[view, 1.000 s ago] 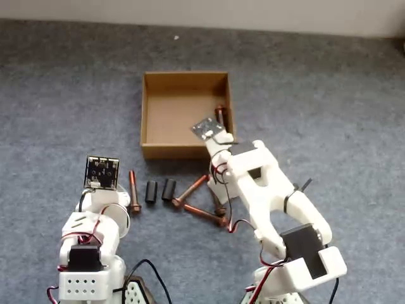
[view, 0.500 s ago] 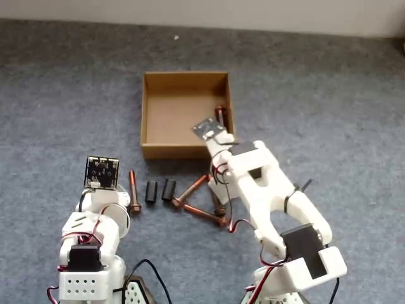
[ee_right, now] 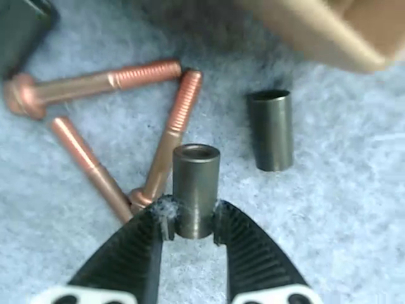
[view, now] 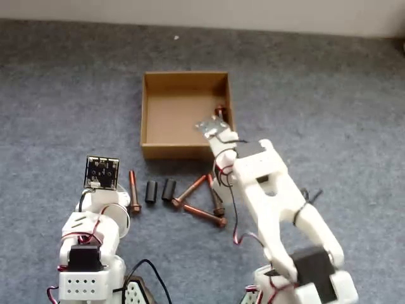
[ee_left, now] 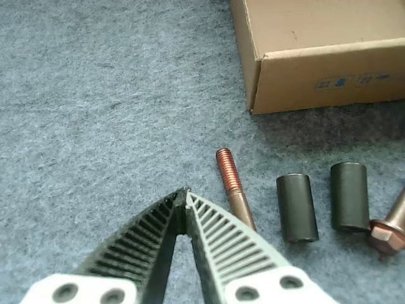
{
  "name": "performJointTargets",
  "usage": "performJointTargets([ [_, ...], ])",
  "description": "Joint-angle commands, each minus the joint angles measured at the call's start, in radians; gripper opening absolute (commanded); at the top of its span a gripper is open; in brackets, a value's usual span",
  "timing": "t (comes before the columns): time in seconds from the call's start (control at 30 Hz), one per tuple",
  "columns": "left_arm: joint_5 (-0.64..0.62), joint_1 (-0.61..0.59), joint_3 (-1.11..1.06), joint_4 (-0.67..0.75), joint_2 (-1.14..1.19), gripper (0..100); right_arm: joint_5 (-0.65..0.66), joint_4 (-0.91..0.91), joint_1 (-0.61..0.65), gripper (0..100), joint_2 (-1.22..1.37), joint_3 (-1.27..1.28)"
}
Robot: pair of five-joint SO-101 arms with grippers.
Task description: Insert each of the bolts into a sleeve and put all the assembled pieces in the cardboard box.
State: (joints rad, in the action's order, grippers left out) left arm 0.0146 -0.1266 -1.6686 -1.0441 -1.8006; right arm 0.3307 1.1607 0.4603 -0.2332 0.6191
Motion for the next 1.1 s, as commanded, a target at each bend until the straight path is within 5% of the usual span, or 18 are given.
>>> performJointTargets([
  [0.0,0.015,-0.013,0.004,0.018,-0.008,1,-0.071,0.033,-0.008,0.5,-0.186,-0.01],
  [0.33,0.186,-0.012,0.041,0.018,-0.008,1,-0.239,-0.058,-0.038,0.5,-0.443,0.14],
  [0.57,0.189,-0.005,0.143,0.017,0.001,1,-0.354,-0.386,-0.188,0.5,-0.611,0.44],
  [0.8,0.253,0.087,0.317,-0.028,0.012,1,-0.439,-0.503,-0.332,0.5,-0.75,0.553],
  [1.07,0.282,0.186,0.562,-0.081,0.351,1,-0.477,-0.527,-0.409,0.5,-0.776,0.559],
])
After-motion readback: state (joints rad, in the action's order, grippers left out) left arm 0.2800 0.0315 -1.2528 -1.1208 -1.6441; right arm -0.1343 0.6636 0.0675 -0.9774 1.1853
